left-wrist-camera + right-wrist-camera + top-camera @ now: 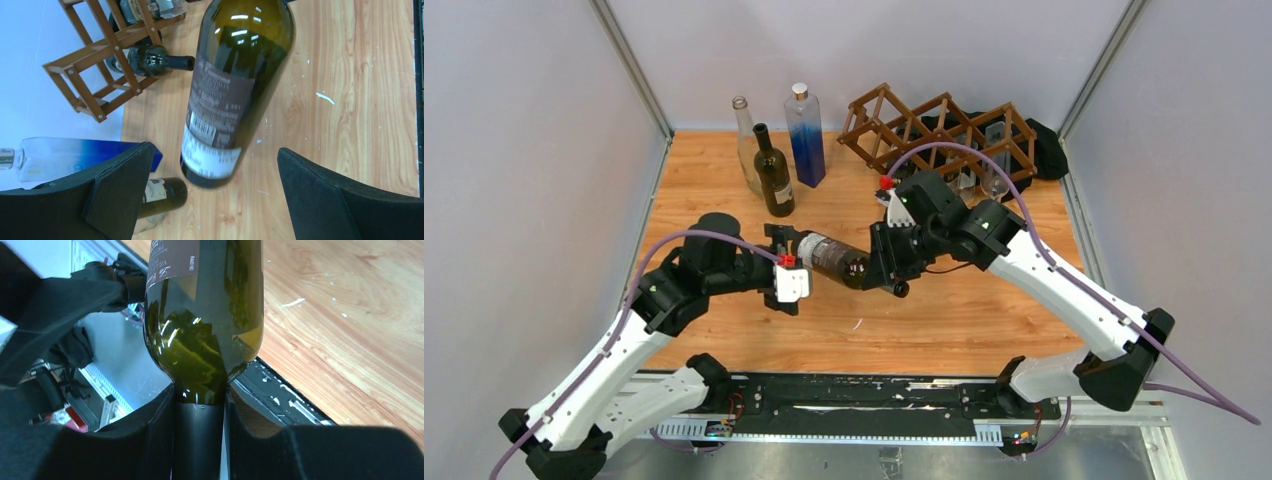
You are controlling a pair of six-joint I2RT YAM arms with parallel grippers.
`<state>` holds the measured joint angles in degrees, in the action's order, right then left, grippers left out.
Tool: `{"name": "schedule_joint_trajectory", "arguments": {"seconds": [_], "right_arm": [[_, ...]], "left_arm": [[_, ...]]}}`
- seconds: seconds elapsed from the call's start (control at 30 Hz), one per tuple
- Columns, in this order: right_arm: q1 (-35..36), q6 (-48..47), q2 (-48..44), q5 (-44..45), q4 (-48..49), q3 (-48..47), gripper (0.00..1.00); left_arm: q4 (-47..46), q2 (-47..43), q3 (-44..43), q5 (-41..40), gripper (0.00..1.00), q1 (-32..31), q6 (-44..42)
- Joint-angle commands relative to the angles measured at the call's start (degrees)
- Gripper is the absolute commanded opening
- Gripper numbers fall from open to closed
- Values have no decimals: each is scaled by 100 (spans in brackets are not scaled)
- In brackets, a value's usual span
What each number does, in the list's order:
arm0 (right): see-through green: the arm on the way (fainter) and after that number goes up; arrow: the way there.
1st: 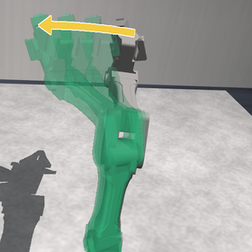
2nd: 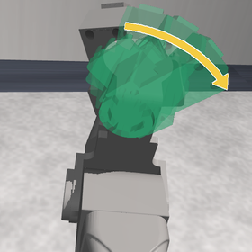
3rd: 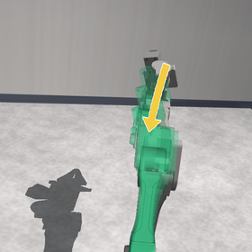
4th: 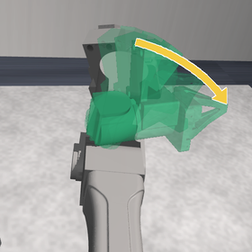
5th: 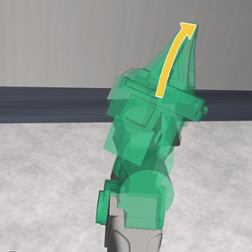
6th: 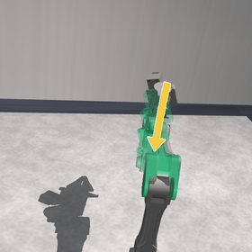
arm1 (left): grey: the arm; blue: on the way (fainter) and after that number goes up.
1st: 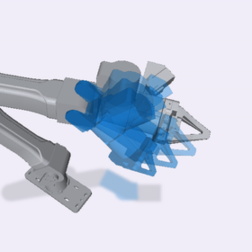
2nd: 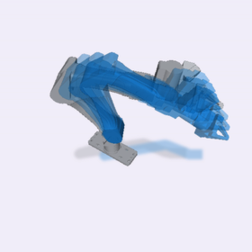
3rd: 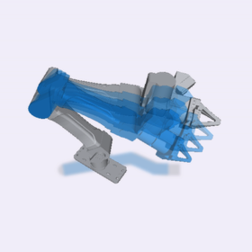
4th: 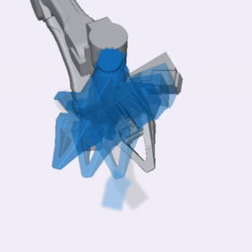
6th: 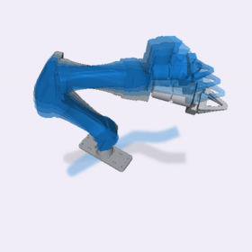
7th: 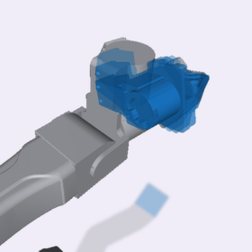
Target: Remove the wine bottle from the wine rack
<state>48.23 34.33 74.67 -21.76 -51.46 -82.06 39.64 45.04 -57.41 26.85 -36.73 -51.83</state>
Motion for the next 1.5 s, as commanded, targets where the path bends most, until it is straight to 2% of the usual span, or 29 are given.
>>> {"name": "schedule_joint_trajectory", "arguments": {"seconds": [0.0, 0.2, 0.4, 0.67, 0.73, 0.77, 0.87, 0.93, 0.97, 1.07, 1.1, 1.2, 1.33, 1.47], "right_arm": [[265, -225, 183, -528, 82, -623, 0], [462, -241, 622, -699, 18, -1109, 0], [571, -217, 799, -667, 157, -1401, 0], [844, -21, 945, -663, 643, -1322, 0], [848, -18, 924, -630, 672, -1292, 0], [852, -22, 900, -595, 688, -1276, 0], [846, -35, 796, -496, 747, -1242, 0], [846, -44, 714, -412, 781, -1188, 13], [845, -53, 650, -360, 809, -1138, 27], [810, -72, 441, -182, 922, -892, 71], [780, -85, 356, -146, 980, -803, 80], [645, -130, -32, 38, 1253, -478, 89], [478, -260, -623, 439, 1613, -163, 92], [395, -354, -1264, 922, 1981, 357, 94]], "left_arm": [[-1106, -29, 396, -755, 100, -505, 323], [-1498, 4, 809, -1174, 100, -966, 604], [-1526, -104, 1175, -1346, 100, -1046, 848], [-1909, -2, 1357, -1598, 100, -1055, 921], [-2010, 5, 1362, -1667, 89, -1055, 932], [-2034, -8, 1368, -1691, 81, -1055, 917], [-2024, -66, 1406, -1715, 43, -1055, 897], [-2063, -124, 1424, -1767, 12, -1055, 926], [-2110, -154, 1440, -1819, 3, -1055, 943], [-2254, -232, 1443, -1967, 0, -1055, 965], [-2306, -247, 1429, -2005, 0, -1055, 982], [-2438, -259, 1274, -2109, 0, -1055, 1278], [-2366, -144, 830, -2105, 0, -1047, 2084], [-2293, 45, 227, -1898, 0, -961, 3255]]}}
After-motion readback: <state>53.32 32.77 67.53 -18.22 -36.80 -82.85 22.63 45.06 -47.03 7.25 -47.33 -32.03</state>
